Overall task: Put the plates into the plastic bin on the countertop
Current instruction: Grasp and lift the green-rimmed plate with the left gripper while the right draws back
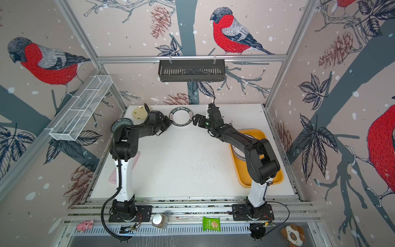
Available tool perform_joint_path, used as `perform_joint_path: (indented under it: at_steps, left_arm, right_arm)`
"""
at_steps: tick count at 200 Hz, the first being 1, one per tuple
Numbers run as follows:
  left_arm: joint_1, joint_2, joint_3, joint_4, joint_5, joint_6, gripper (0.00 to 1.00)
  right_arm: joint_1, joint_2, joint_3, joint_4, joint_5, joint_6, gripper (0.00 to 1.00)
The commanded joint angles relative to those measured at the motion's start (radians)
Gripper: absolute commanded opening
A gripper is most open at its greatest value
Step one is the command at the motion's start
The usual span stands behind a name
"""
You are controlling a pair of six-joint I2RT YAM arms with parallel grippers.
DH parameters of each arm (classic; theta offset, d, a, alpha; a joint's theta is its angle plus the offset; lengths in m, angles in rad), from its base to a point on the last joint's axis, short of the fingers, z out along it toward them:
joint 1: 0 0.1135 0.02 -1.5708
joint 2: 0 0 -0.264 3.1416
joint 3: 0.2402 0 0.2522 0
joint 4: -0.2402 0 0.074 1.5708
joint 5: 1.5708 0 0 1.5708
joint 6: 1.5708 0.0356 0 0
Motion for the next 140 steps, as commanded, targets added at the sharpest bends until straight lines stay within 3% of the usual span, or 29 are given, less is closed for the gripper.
perform_joint_path:
  at_steps: [1,44,109,140]
  left_arm:
    - [-0.001,-0.021,-0.027,-0.01,-0.006,0.005,0.02]
    - [-0.002,-0.124,-0.105,0.072,0.033,-0.009,0.0]
    - [-0.028,-0.407,-0.368,0.192,0.075,-0.017,0.0]
    - [-0.07,-0.513,-0.403,0.13,0.147,0.029,0.0]
  right_arm:
    - [-0.004,-0.032,-0.022,0.031,0.026,0.032,1.0]
    - [-0.017,-0.156,-0.129,0.068,0.033,0.085,1.0]
    - [-0.052,-0.381,-0.309,0.013,0.101,0.181,0.99]
    - [-0.051,-0.504,-0.402,-0.008,0.099,0.207,0.98]
